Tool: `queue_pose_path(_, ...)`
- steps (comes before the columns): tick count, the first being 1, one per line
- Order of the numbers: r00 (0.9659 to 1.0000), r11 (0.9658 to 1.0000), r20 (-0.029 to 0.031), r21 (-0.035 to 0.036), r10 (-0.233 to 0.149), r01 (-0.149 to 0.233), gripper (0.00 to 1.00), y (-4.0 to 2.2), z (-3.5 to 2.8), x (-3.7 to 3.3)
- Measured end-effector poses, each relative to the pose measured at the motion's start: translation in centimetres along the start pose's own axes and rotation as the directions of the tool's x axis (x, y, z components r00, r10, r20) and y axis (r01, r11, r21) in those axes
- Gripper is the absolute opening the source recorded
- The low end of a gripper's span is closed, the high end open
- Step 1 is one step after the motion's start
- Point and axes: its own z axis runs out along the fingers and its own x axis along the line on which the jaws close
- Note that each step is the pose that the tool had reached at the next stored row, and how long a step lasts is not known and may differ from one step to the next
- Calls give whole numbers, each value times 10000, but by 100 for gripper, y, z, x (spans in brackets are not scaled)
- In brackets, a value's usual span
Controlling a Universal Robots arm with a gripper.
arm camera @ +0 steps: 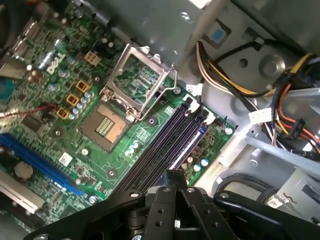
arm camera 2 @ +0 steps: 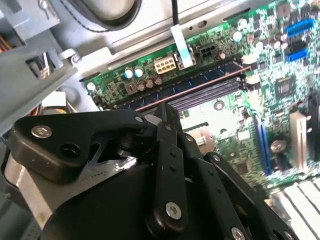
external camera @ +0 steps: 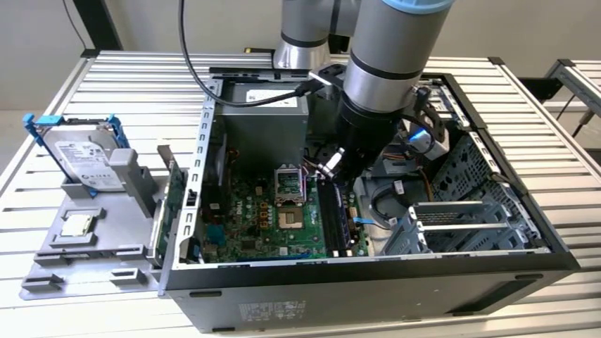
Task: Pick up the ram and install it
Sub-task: 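Press down the ram until it locks into place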
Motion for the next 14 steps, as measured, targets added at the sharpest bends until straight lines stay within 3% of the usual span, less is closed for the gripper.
queue_pose_path(4,9974,9974,-1,7,-725,725,0,0,0,0)
queue_pose_path(7,9918,9918,0,11,-1277,1277,0,0,0,0)
queue_pose_path(11,9802,9802,-1,16,-1982,1982,0,0,0,0)
queue_pose_path(14,9679,9679,-2,21,-2512,2512,0,0,0,0)
